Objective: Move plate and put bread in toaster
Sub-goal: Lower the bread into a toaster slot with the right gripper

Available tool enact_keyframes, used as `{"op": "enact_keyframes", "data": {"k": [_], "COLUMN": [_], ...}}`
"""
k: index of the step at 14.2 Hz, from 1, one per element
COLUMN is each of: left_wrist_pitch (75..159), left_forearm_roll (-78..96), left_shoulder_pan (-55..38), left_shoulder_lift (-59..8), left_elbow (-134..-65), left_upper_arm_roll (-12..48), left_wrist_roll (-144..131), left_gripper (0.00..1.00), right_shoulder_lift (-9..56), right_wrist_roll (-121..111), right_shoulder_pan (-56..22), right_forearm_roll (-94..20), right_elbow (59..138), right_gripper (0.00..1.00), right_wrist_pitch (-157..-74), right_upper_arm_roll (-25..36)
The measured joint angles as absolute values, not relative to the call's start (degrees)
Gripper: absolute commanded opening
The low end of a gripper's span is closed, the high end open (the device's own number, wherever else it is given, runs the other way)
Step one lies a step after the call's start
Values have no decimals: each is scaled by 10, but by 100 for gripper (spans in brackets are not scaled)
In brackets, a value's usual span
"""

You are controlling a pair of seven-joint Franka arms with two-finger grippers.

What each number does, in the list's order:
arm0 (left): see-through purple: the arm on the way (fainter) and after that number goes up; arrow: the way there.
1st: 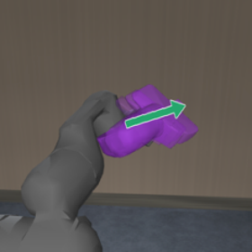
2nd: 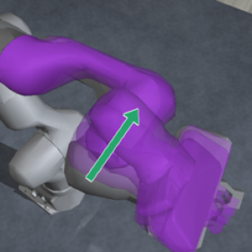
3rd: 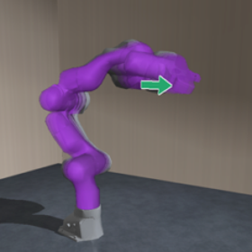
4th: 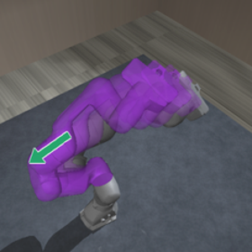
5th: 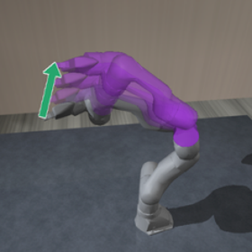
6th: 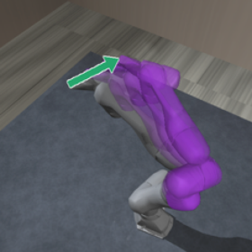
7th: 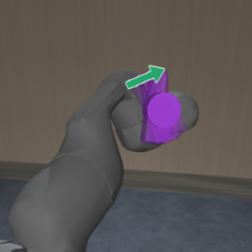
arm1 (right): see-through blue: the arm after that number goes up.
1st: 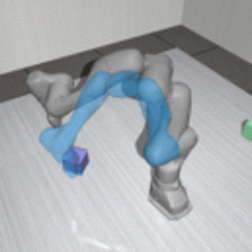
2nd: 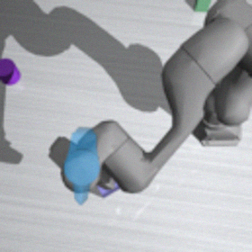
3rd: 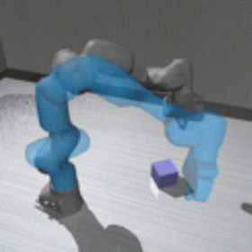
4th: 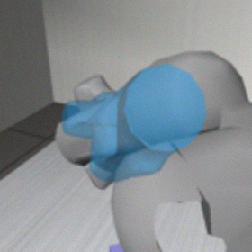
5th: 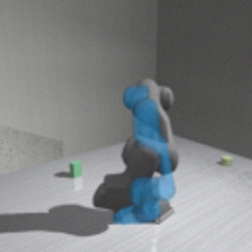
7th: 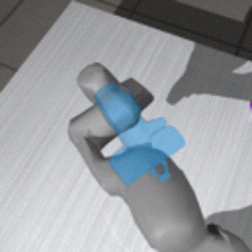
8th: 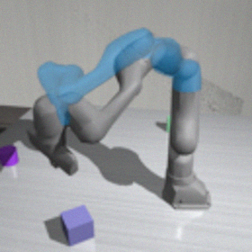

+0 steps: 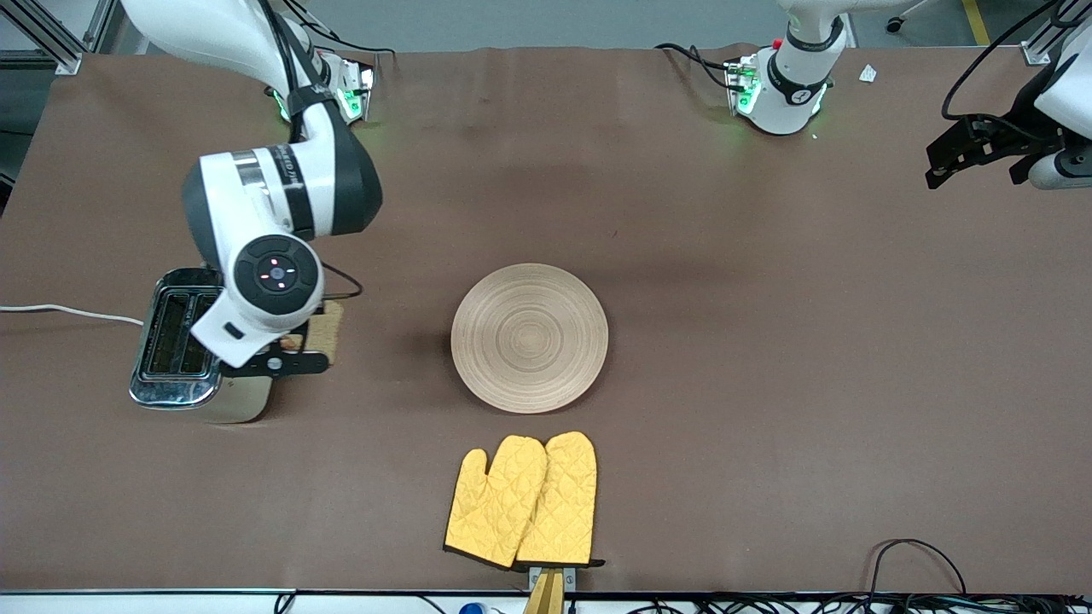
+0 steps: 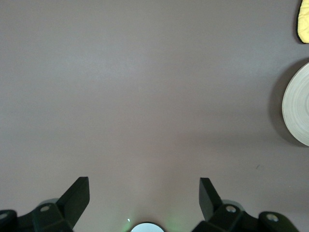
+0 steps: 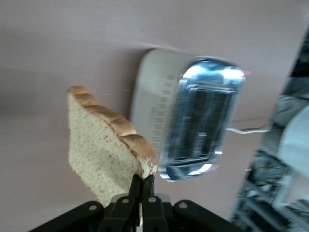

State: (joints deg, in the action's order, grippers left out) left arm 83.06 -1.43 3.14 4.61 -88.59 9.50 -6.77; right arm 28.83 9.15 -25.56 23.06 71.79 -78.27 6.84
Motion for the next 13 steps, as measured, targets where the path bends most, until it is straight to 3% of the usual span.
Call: {"op": "enact_keyframes", "data": {"k": [5,13], "left_wrist_pitch": [831,830], "left_forearm_roll": [9,15], "left_shoulder_pan": [30,30], "left_shoulder_lift": [46,46], "left_elbow": [-886,-886], "left_upper_arm_roll": [98,106], "left_wrist_roll": [-68,-68], "left_gripper": [100,100], "right_shoulder_lift": [282,290], "right_wrist_roll": [-21,-16], "right_shoulder_pan": [-250,-209], "right_forearm_roll": [310,382], "right_elbow": [719,787], "right_gripper": [0,1], "right_wrist_pitch": [-775,-835], "right_upper_arm_roll": [130,137]}}
